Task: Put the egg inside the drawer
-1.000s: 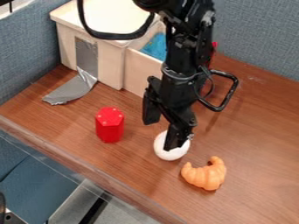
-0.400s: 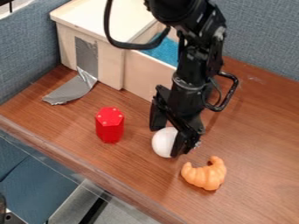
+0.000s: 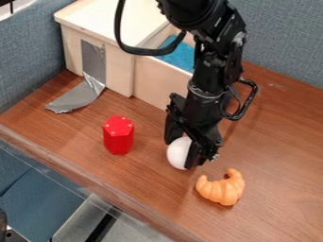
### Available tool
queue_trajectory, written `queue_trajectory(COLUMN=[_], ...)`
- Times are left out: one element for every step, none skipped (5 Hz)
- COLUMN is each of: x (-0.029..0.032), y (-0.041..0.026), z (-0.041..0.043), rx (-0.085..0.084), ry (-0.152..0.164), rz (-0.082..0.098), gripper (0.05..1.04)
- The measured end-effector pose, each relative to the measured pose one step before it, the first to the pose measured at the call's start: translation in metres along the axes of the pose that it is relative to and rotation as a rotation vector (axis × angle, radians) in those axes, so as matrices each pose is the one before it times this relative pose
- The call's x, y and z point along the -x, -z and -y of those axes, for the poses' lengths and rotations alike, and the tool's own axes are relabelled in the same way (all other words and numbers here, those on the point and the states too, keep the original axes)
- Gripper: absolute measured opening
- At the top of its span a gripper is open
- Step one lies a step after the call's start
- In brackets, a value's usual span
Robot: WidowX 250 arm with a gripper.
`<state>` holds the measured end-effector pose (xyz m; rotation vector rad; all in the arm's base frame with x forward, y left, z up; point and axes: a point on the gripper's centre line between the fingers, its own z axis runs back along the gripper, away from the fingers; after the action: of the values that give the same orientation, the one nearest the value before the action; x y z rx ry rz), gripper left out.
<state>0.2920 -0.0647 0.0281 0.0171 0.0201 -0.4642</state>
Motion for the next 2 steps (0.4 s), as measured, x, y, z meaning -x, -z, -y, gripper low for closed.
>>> queue_trajectory(x=[0.00261, -0.00148], y=[-0.002, -0.0196], z=[0.00199, 0.00395], rx=[0.0072, 0.0137], ry=[0.0073, 0.0095], rz=[0.0064, 0.0463], gripper=[0.791, 0.791])
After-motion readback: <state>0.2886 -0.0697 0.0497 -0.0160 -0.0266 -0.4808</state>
